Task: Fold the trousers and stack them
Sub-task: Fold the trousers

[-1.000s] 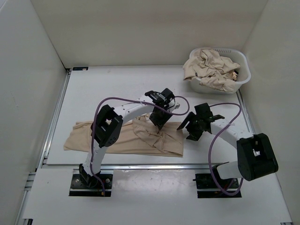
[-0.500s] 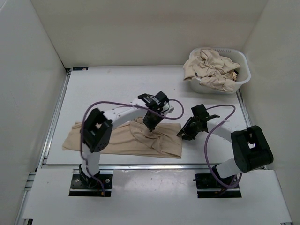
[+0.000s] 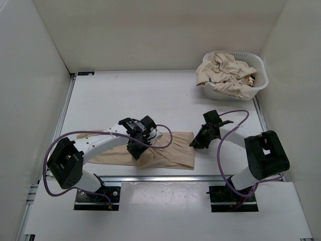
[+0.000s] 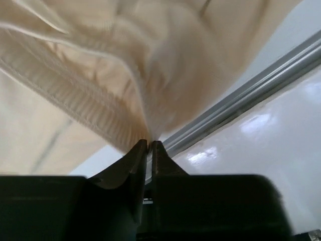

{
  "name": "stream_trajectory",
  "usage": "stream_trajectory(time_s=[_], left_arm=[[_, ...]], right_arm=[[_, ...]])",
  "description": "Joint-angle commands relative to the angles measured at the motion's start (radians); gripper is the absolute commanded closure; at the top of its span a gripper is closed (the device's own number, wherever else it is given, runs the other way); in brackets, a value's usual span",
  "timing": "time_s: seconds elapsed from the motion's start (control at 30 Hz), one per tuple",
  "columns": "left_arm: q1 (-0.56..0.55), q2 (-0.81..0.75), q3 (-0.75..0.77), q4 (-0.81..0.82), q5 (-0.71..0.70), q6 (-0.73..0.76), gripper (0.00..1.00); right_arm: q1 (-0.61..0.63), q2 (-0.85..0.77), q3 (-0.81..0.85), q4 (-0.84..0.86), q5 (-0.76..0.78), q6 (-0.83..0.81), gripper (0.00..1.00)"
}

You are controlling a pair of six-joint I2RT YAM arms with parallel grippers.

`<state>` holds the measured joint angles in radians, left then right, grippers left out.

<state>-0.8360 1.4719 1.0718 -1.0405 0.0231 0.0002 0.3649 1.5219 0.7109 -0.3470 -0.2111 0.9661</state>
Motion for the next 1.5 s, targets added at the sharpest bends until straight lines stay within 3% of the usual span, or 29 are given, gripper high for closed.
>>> stream_trajectory(time_s=[0.0, 0.07, 0.17, 0.3, 0.37, 0.53, 0.67, 0.9, 0.97, 1.47], left_arm=[[0.032, -0.067, -0.074, 0.023, -0.040, 0.000, 0.76], [0.046, -0.081, -0.099, 0.033, -0.054, 0.000, 0.64], [0.089, -0.099, -0.115, 0.043, -0.118, 0.000, 0.54], [0.164, -0.153, -0.014, 0.043, -0.166, 0.000, 0.51], [0.185, -0.191, 0.090, 0.066, -0.116, 0.000, 0.51], [0.160, -0.121, 0.246, 0.088, 0.053, 0.000, 0.31], [0.138, 0.087, 0.310, 0.088, 0.072, 0.000, 0.30], [0.129, 0.231, 0.323, 0.231, 0.049, 0.000, 0.31], [0.129, 0.264, 0.341, 0.241, 0.032, 0.000, 0.36], [0.129, 0.350, 0.350, 0.283, 0.063, 0.000, 0.40]], right_arm=[[0.003, 0.029, 0.002, -0.061, 0.059, -0.033, 0.74], [0.003, 0.029, 0.002, -0.061, 0.059, -0.033, 0.74], [0.003, 0.029, 0.002, -0.070, 0.059, -0.044, 0.73], [0.003, 0.029, 0.012, -0.070, 0.059, -0.044, 0.73], [0.003, 0.029, 0.012, -0.070, 0.059, -0.044, 0.73], [0.003, 0.040, 0.022, -0.079, 0.059, -0.053, 0.72], [0.003, 0.040, 0.032, -0.079, 0.059, -0.053, 0.72], [0.003, 0.058, 0.032, -0.089, 0.059, -0.043, 0.72], [0.003, 0.058, 0.032, -0.089, 0.059, -0.043, 0.72], [0.003, 0.067, 0.032, -0.089, 0.059, -0.043, 0.72]])
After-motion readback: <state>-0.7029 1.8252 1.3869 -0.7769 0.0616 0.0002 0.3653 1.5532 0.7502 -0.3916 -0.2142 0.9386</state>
